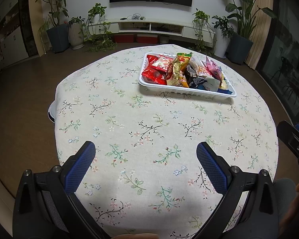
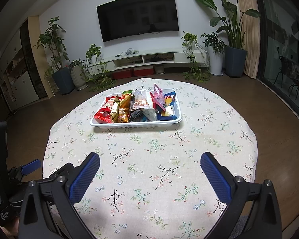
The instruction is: Organize snacks
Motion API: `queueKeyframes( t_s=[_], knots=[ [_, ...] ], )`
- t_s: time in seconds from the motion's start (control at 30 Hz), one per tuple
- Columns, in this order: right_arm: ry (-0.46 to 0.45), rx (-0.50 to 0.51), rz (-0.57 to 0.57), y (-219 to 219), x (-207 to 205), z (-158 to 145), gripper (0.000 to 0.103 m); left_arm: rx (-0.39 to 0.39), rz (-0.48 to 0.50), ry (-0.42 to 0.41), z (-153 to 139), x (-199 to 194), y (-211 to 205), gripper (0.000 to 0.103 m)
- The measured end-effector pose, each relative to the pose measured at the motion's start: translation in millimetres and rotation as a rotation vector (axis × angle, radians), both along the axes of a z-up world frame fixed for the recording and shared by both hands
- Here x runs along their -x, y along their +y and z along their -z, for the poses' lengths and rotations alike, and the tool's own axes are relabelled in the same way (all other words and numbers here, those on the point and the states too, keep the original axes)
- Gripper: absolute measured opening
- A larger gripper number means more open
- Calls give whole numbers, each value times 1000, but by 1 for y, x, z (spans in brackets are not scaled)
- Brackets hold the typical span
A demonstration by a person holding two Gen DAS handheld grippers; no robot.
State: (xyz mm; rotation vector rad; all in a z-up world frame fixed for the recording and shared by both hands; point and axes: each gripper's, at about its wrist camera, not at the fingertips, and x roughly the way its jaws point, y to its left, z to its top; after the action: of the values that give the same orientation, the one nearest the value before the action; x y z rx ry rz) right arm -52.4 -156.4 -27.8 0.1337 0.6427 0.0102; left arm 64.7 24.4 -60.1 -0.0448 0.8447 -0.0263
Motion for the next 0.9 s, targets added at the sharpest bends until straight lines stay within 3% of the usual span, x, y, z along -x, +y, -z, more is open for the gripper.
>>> queueKeyframes(
  t_s=[0.9],
  knots=[
    [9, -2, -2, 2, 5, 5, 103, -7, 3, 3, 3, 1, 1, 103]
  ],
)
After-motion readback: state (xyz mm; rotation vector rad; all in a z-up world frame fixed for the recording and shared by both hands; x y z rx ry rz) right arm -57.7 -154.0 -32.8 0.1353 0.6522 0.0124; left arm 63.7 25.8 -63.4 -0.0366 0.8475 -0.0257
